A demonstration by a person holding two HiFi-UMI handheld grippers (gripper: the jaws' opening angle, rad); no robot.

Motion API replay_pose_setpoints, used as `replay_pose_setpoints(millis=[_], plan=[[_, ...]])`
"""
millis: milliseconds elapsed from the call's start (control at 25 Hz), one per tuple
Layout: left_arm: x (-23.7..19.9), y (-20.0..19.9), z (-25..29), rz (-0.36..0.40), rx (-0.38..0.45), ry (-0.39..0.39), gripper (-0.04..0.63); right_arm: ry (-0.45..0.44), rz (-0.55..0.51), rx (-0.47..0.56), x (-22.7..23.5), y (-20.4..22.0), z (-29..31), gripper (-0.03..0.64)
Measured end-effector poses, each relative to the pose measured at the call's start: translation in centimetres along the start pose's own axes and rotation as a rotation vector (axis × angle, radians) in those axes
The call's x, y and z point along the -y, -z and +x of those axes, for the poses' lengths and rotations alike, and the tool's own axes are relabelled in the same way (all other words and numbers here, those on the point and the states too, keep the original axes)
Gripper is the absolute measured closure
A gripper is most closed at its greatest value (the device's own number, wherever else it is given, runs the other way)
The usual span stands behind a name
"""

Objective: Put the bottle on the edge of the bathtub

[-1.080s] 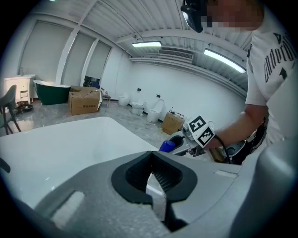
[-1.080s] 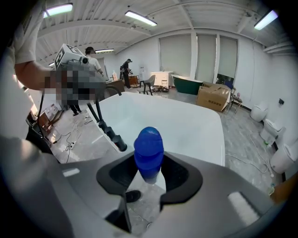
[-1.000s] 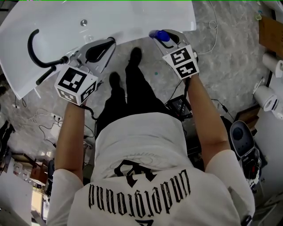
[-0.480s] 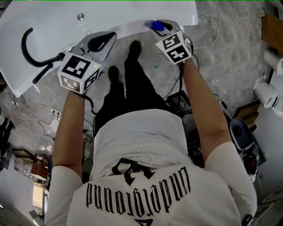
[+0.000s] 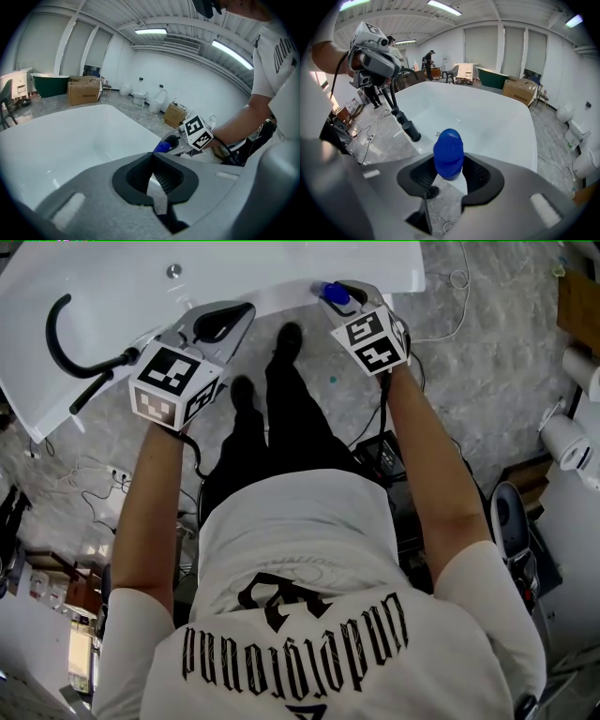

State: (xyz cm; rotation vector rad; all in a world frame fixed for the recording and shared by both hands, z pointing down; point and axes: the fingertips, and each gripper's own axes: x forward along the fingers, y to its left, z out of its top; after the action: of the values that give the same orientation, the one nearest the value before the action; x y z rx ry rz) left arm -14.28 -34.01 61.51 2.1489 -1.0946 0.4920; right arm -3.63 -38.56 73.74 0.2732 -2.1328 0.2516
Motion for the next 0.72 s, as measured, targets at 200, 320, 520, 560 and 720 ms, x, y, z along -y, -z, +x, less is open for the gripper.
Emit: replay_pose_setpoints(millis=[200,320,520,560,720], plan=[[0.1,0.6,-0.7,-0.003,0.011,0.009,0.589,-0.014,0.006,0.000,-0.9,0.1,0.2,0.442],[0.3,0.9,-0.7,-0.010,0.005,0.014,0.589,-0.026,0.017,-0.005,-0.8,0.2,0.3,0.422],[0.8,1.3,-0.5,-0.011,0.007,0.019,0.589,-0.008,0.045,0.001,0.2,0.9,-0.3,0.403],[0.9,1.3,-0.4,-0.009,0.008,0.020,0.589,-0.002,0.055,0.003,0.5,1.0,-0.5,0.402],[1.2,1.1,-0.2,0.005,0.012,0.025,0.589,0.034,0.119,0.028,2.1,1.6,-1.3,0.394]])
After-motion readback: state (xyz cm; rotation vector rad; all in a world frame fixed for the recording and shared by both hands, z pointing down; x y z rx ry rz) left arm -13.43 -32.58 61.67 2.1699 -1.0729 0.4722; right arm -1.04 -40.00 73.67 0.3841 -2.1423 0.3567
